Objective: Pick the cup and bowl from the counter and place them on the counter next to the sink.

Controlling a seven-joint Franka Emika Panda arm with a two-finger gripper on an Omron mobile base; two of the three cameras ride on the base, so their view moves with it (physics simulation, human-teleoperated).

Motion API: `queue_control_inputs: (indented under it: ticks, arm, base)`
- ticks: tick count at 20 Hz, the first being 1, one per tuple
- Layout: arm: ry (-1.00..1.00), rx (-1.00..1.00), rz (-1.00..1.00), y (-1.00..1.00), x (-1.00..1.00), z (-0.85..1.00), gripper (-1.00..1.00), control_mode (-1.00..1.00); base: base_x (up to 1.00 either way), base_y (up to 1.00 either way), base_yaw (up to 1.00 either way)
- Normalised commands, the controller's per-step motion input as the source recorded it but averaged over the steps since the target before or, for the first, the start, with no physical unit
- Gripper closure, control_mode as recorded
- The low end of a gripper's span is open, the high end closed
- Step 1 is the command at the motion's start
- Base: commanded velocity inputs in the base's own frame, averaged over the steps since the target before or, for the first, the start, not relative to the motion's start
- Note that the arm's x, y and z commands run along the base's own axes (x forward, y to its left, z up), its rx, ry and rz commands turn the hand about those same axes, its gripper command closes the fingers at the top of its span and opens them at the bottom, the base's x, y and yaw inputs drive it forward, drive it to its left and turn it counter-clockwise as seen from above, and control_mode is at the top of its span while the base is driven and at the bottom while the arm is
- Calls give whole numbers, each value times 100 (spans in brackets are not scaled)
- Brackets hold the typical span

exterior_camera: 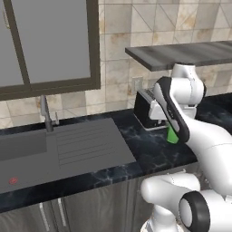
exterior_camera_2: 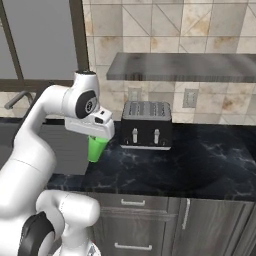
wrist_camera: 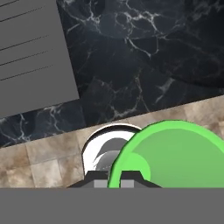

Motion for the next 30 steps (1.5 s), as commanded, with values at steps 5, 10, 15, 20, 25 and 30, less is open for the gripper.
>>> queue_control_inputs:
  ticks: [5,10,15,20,25,30]
  arm:
    - [0,0,0,0,0,0,100,100]
    - [0,0,0,0,0,0,100,100]
    - [0,0,0,0,0,0,100,100]
    - [0,0,0,8,13,-14,100,-100]
    - [0,0,0,16,42,-24,100,-100]
    - [0,0,0,2,57,-30,100,-100]
  base:
    - [0,0,0]
    - [0,0,0]
    - [0,0,0]
    - [0,0,0]
    - [0,0,0]
    - [0,0,0]
